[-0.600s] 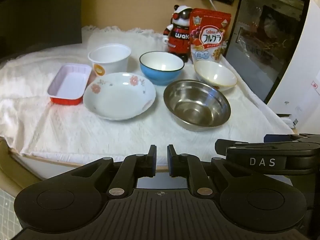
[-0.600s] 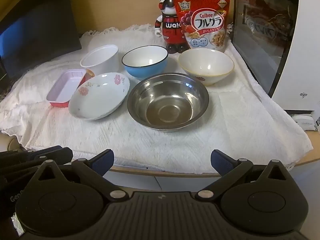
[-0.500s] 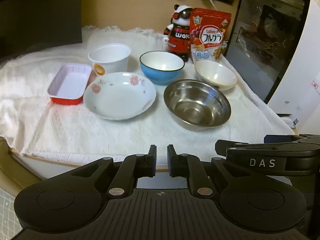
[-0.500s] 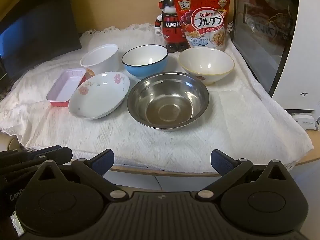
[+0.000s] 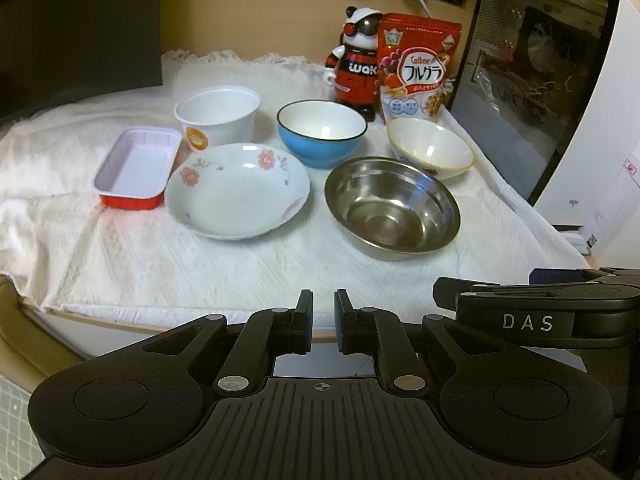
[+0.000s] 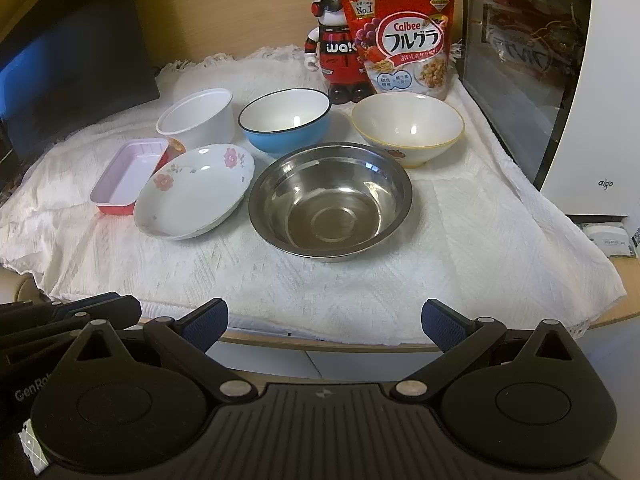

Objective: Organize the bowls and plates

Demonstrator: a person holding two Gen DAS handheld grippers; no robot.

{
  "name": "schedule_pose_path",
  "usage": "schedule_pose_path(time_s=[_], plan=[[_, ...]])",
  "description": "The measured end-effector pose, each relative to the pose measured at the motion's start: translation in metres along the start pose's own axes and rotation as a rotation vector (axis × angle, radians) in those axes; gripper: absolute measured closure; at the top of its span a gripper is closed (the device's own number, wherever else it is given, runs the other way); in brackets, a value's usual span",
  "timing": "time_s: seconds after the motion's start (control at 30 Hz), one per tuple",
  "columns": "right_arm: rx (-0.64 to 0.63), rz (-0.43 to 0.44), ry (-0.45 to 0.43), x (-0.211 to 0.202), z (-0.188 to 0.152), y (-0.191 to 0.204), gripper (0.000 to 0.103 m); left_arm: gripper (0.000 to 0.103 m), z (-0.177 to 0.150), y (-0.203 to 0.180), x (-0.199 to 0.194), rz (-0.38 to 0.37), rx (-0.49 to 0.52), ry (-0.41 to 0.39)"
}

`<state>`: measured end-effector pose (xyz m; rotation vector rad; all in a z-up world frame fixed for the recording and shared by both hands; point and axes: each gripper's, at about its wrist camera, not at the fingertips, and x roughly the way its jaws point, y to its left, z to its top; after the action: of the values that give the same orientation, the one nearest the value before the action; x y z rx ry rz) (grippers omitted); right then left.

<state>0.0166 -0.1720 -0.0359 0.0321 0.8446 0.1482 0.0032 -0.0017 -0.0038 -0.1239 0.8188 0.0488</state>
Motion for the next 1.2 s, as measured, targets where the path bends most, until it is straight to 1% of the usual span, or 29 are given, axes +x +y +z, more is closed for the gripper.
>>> schedule_pose_path(time_s=[0.27, 1.2], plan=[[-0.006, 0.002, -0.001, -0.0035, 0.0038, 0.0009, 0.0, 0.089, 0.001, -0.0004, -0.0022, 0.001, 0.002, -0.011], [-0.006, -0.005, 0.002, -0.0054, 0.0051, 0.0014, 0.0, 0.089, 0.002, 0.0004, -0.0034, 0.006, 0.002, 0.001]])
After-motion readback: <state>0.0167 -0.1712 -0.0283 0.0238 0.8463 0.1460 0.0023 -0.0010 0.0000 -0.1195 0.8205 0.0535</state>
